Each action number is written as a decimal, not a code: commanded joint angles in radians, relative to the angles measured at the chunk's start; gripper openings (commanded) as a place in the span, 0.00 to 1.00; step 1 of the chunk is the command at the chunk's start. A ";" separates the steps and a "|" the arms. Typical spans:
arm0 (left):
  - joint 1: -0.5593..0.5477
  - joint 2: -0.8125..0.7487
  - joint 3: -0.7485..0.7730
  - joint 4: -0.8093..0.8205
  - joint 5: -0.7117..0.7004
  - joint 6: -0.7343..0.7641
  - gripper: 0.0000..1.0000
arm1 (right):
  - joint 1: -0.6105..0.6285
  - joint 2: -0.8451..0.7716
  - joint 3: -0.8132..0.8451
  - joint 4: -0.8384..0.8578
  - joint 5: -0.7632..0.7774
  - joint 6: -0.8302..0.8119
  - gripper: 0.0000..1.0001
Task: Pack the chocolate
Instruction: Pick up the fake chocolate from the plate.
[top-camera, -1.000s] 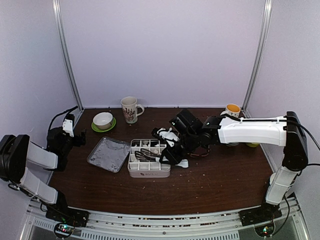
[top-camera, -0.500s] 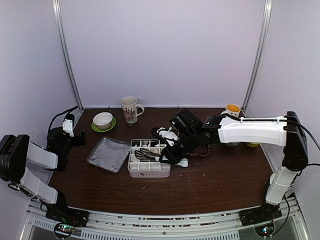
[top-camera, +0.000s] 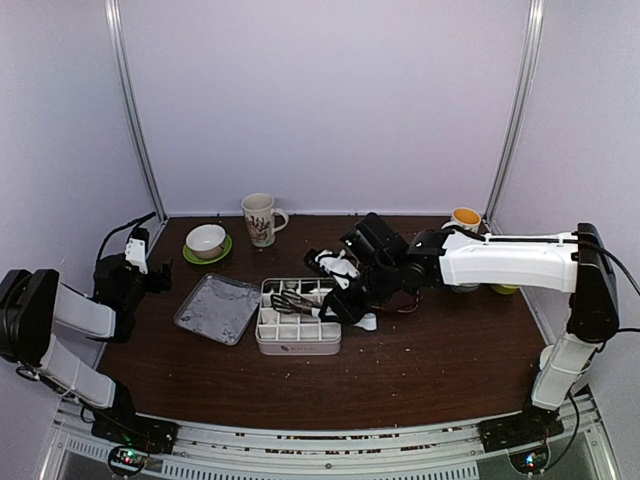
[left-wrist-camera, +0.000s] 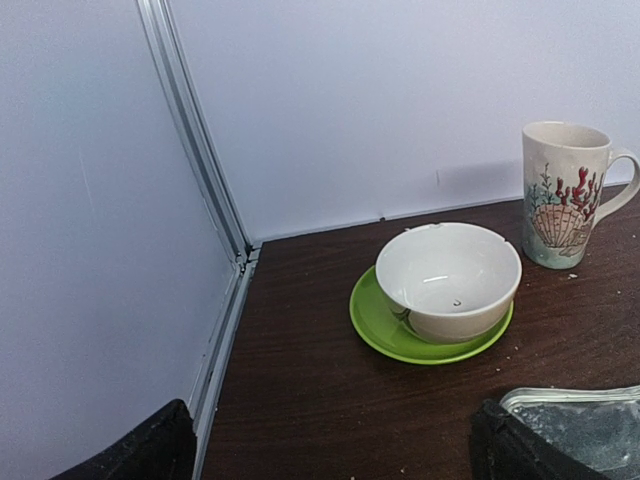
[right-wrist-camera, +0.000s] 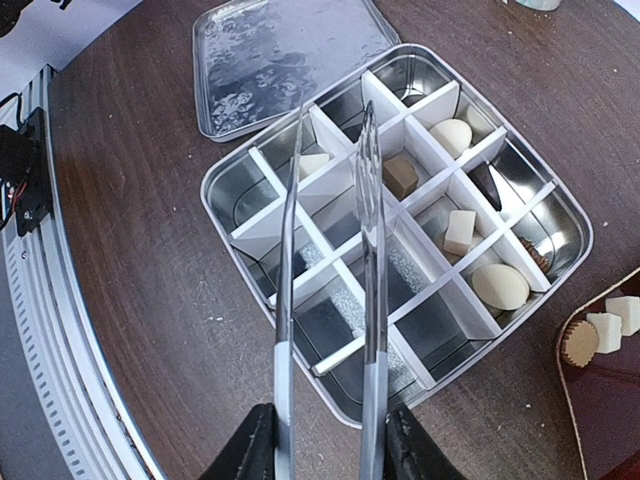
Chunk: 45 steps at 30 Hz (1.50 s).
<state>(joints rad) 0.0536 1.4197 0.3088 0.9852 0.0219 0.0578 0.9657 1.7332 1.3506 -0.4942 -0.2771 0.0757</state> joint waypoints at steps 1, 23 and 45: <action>0.007 0.004 0.019 0.029 -0.005 -0.010 0.98 | 0.006 -0.049 -0.005 0.045 0.029 0.001 0.37; 0.007 0.004 0.019 0.028 -0.005 -0.009 0.98 | 0.007 -0.058 -0.015 0.055 0.030 0.001 0.36; 0.008 0.004 0.019 0.028 -0.005 -0.009 0.98 | 0.000 -0.217 -0.106 0.077 0.174 0.008 0.34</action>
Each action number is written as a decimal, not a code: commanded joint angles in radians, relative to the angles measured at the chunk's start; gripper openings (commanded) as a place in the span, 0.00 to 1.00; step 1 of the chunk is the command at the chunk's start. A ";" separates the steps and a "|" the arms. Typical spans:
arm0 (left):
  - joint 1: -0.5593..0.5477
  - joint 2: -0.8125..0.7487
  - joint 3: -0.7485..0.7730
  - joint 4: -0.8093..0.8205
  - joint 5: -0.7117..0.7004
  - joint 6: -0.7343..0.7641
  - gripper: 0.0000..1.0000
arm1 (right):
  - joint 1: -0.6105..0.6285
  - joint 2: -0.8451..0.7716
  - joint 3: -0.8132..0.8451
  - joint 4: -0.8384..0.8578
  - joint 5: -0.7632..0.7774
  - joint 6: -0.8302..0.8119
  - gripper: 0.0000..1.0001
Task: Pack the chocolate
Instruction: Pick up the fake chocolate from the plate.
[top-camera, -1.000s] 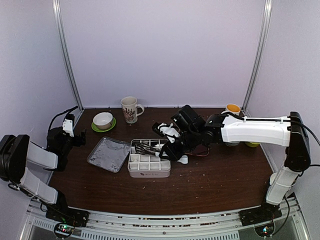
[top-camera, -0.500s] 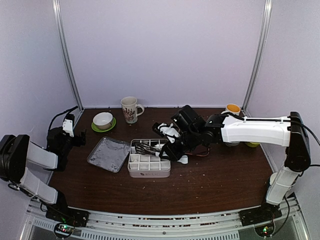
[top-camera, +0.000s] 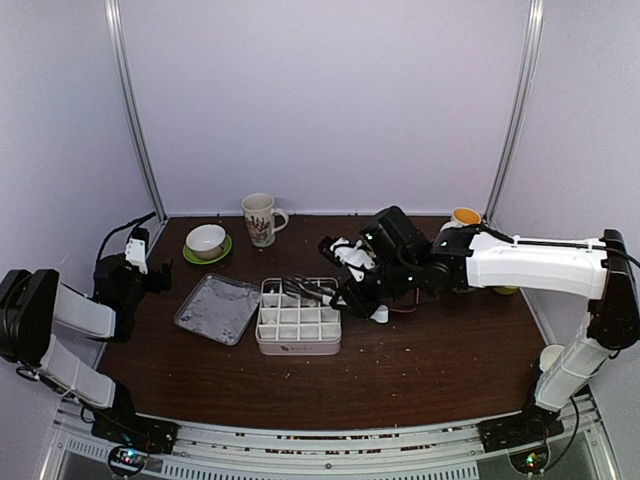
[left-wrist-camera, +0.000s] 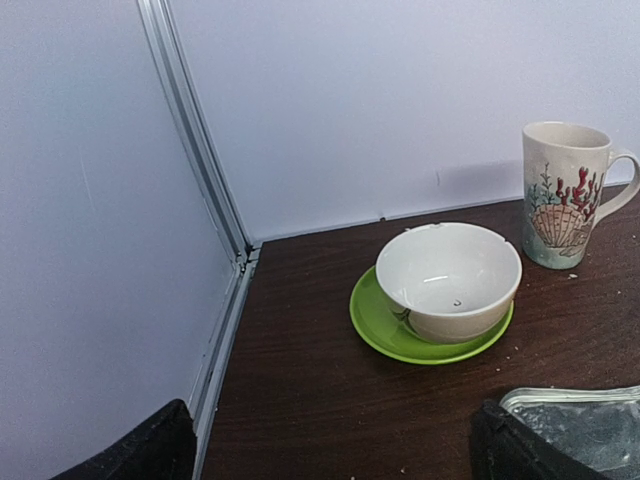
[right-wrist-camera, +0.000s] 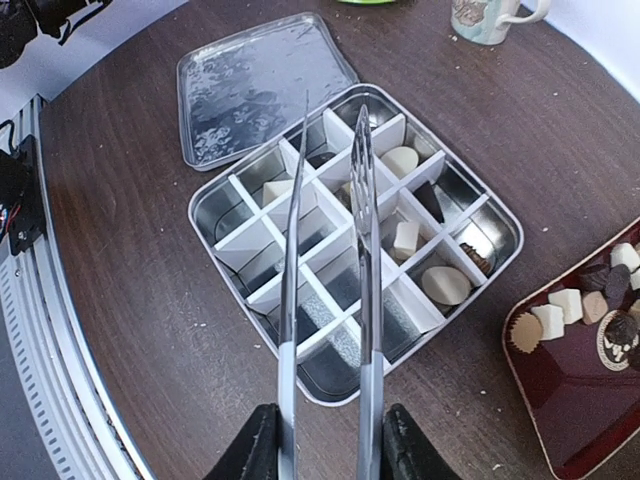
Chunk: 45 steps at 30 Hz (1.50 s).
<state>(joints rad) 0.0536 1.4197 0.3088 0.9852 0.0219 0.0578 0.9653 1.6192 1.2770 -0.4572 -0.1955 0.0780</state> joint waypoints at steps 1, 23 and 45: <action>0.008 0.004 0.020 0.029 -0.005 -0.009 0.98 | -0.002 -0.125 -0.048 0.038 0.111 0.008 0.34; 0.008 0.003 0.019 0.028 -0.005 -0.008 0.98 | -0.225 -0.171 -0.167 -0.188 0.194 0.092 0.36; 0.007 0.004 0.019 0.029 -0.005 -0.009 0.98 | -0.260 -0.011 -0.092 -0.128 0.153 0.095 0.33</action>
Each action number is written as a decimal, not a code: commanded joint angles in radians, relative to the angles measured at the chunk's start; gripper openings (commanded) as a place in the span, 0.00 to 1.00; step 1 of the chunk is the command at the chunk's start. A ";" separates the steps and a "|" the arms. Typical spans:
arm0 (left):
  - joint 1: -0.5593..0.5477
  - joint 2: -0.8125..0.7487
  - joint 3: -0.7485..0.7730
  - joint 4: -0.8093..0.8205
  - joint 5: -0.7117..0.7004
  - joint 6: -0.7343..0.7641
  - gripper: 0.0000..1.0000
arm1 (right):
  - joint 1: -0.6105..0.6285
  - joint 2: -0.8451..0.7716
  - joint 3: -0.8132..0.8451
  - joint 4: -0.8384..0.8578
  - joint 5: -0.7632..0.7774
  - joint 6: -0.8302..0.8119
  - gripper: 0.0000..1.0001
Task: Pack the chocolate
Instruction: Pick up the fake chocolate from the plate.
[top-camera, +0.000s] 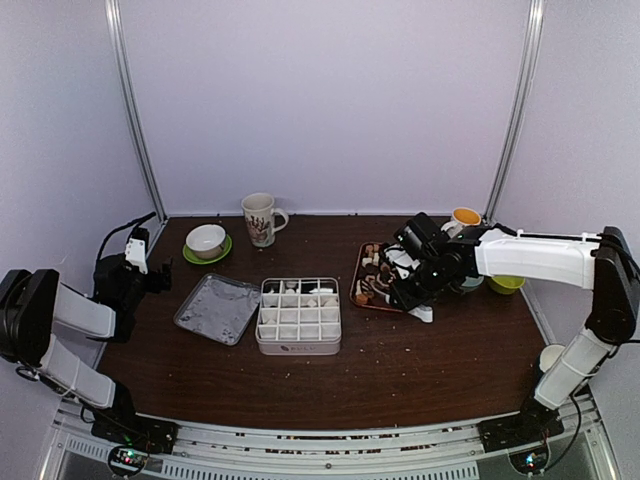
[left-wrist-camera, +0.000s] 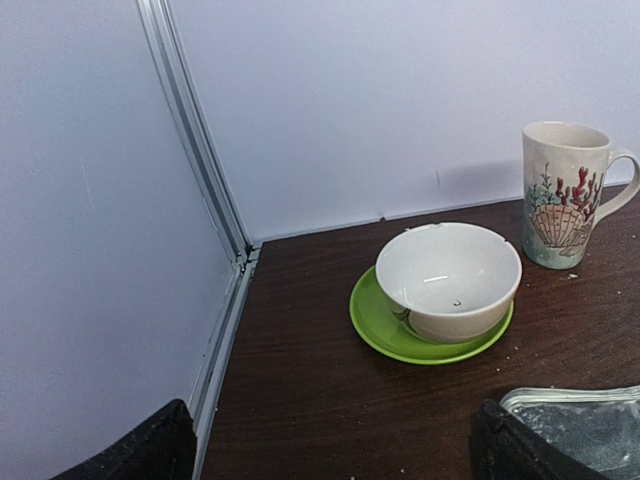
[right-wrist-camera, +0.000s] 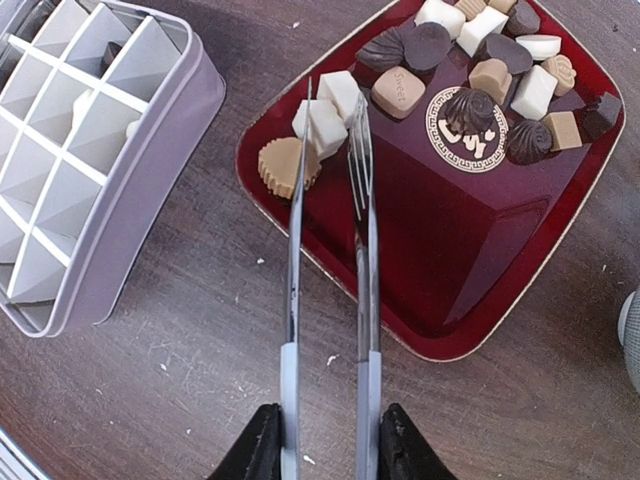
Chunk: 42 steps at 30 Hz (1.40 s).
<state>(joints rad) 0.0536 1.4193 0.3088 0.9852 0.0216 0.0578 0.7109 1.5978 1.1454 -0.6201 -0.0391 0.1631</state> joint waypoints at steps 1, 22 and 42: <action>0.007 0.004 0.019 0.028 -0.005 -0.009 0.98 | -0.007 0.015 0.044 0.036 -0.005 0.010 0.32; 0.007 0.004 0.019 0.028 -0.005 -0.009 0.98 | -0.008 -0.082 0.035 0.060 0.021 -0.004 0.19; 0.008 0.004 0.020 0.028 -0.005 -0.009 0.98 | -0.008 -0.179 0.019 0.078 -0.036 -0.031 0.18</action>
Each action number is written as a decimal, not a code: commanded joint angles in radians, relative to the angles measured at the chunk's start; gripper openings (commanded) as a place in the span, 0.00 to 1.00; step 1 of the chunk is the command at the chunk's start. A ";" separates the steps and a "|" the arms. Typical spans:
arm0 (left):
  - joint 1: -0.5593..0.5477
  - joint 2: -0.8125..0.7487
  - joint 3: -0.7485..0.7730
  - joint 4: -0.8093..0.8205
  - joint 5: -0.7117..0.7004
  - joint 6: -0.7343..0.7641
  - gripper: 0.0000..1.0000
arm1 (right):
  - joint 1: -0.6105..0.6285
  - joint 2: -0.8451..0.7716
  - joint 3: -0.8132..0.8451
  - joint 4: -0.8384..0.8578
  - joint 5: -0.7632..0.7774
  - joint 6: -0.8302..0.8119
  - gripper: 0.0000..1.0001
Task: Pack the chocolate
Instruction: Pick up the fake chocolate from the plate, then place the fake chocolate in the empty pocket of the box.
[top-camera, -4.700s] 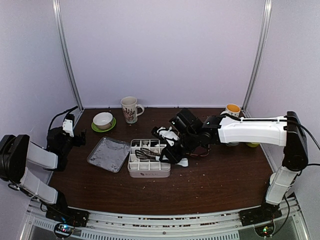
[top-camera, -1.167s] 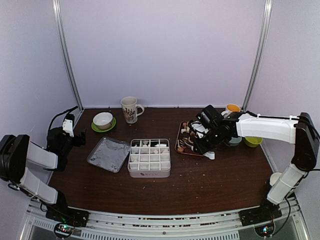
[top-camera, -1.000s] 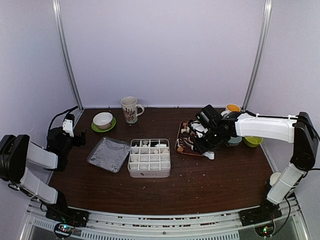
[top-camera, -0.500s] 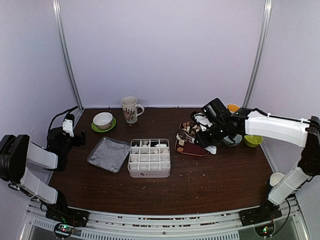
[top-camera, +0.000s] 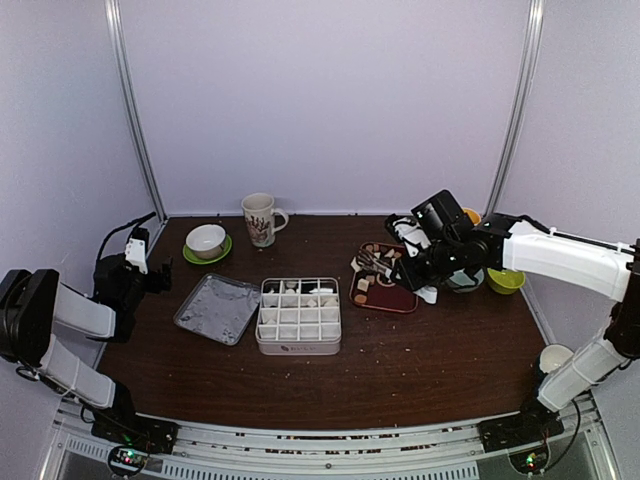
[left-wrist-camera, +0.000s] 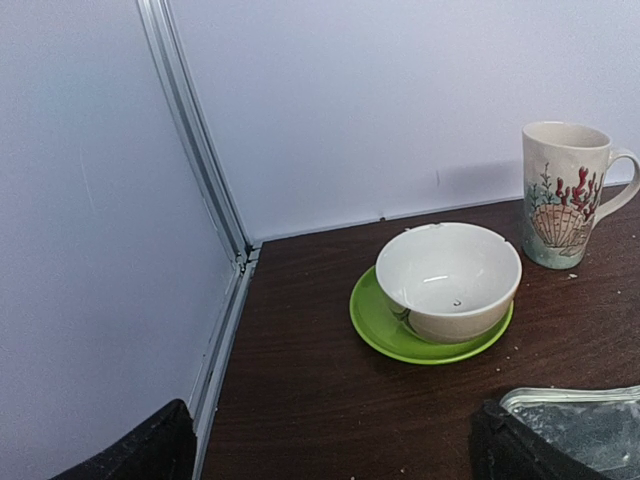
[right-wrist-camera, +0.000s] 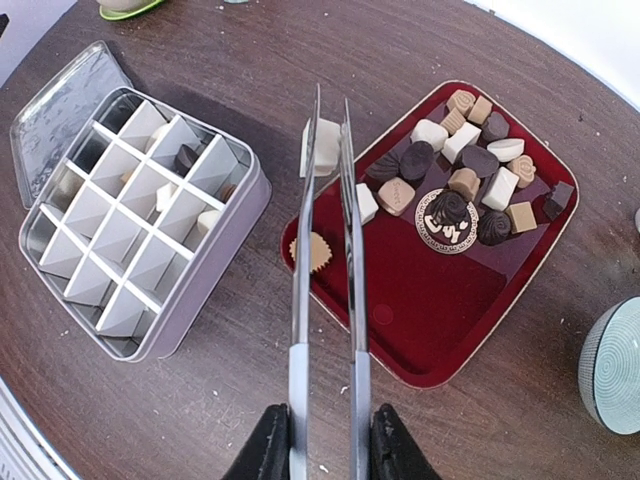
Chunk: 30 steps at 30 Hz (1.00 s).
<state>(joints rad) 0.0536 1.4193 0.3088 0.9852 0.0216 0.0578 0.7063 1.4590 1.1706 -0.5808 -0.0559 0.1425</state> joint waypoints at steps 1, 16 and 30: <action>0.008 0.004 0.019 0.028 -0.005 -0.009 0.98 | -0.004 -0.043 -0.007 0.040 -0.024 -0.011 0.18; 0.008 0.004 0.019 0.029 -0.005 -0.009 0.98 | -0.004 -0.078 -0.024 0.034 -0.044 -0.023 0.17; 0.008 0.004 0.019 0.027 -0.005 -0.009 0.98 | -0.003 -0.099 -0.026 0.041 -0.068 -0.026 0.17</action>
<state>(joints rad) 0.0536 1.4193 0.3088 0.9848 0.0216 0.0578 0.7063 1.3945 1.1454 -0.5709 -0.1127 0.1261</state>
